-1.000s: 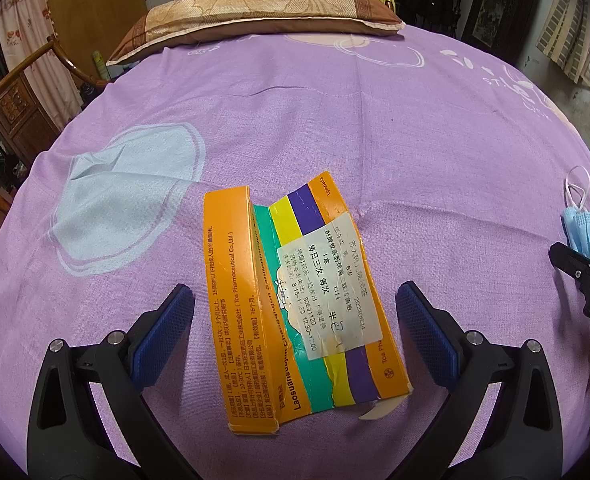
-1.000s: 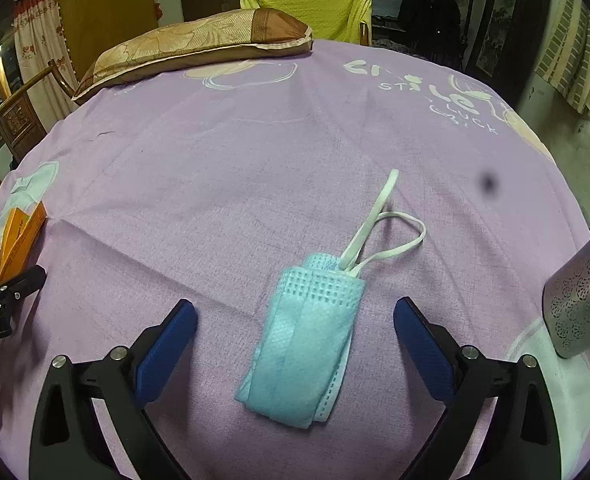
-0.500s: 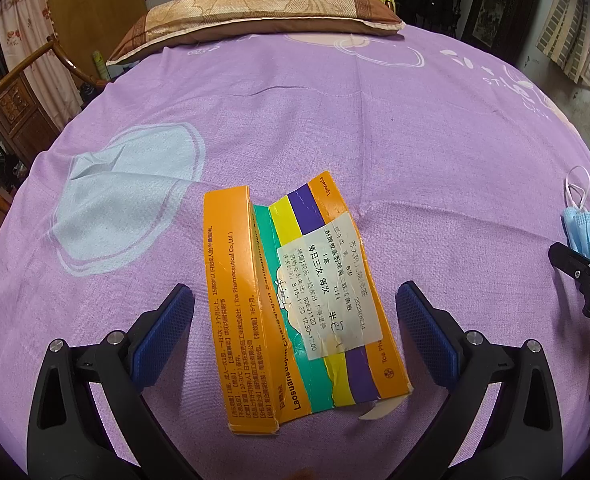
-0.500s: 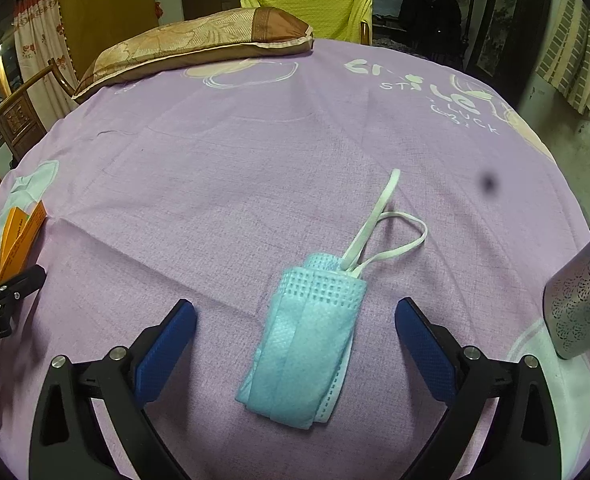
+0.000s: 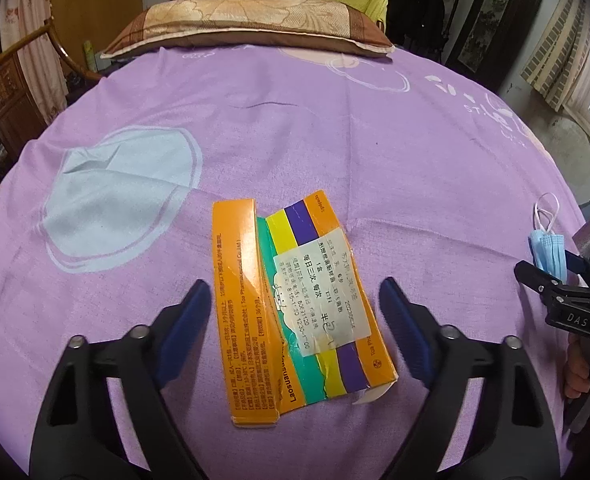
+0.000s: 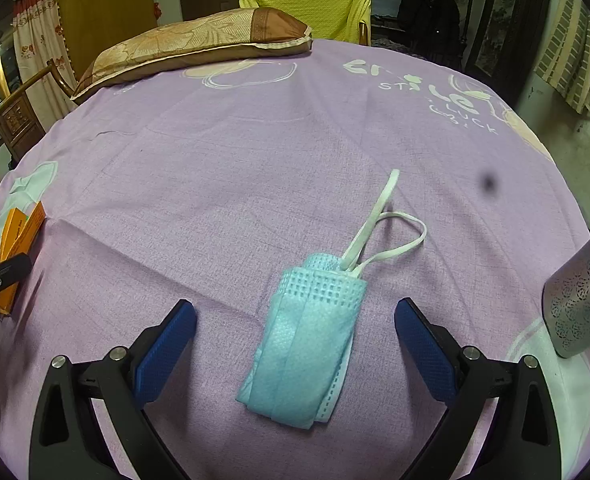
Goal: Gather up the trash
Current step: 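Close the left tool on the orange box while the right tool grasps the blue mask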
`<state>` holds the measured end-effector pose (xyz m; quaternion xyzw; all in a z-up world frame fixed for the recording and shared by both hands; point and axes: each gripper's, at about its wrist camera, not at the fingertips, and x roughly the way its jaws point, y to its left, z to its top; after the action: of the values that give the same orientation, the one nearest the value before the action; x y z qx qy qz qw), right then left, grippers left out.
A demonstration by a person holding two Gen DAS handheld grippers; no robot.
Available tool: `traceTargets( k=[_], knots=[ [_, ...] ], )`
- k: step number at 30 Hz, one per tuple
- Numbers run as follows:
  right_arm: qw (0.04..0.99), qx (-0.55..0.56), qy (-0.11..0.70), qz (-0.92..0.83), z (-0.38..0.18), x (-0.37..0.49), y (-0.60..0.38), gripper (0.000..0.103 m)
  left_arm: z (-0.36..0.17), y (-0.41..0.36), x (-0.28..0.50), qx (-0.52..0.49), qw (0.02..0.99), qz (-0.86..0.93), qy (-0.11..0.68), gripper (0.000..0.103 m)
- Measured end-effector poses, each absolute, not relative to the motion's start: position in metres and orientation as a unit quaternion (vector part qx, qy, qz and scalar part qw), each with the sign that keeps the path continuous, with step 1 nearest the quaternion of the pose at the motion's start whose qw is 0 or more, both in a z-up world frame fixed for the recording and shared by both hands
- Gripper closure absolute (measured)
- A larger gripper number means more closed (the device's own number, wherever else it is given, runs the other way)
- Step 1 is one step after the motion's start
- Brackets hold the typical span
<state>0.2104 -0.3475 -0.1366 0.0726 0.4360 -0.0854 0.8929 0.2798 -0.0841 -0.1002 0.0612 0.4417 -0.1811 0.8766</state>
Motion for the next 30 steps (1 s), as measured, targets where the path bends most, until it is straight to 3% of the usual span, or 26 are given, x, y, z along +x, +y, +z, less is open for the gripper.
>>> traceTargets(
  k=[5, 7, 9, 10, 21, 30],
  knots=[
    [0.894, 0.071, 0.433, -0.089, -0.135, 0.209, -0.348, 0.011, -0.098, -0.086, 0.276, 0.067, 0.88, -0.186, 0.432, 0.037],
    [0.899, 0.065, 0.425, -0.084, -0.13, 0.205, -0.345, 0.042, -0.096, -0.086, 0.275, 0.069, 0.884, -0.183, 0.425, 0.039],
    [0.9, 0.067, 0.424, -0.069, -0.126, 0.203, -0.343, 0.063, -0.094, -0.083, 0.274, 0.066, 0.886, -0.182, 0.421, 0.04],
    [0.901, 0.08, 0.423, -0.062, -0.124, 0.202, -0.345, 0.068, -0.093, -0.082, 0.274, 0.063, 0.887, -0.182, 0.42, 0.04],
    [0.911, 0.165, 0.377, -0.034, -0.093, 0.179, -0.364, 0.071, -0.083, -0.074, 0.269, 0.047, 0.897, -0.188, 0.398, 0.04],
    [0.912, 0.158, 0.379, -0.015, -0.089, 0.176, -0.352, 0.071, -0.06, -0.04, 0.249, -0.026, 0.892, -0.223, 0.393, 0.041]
  ],
)
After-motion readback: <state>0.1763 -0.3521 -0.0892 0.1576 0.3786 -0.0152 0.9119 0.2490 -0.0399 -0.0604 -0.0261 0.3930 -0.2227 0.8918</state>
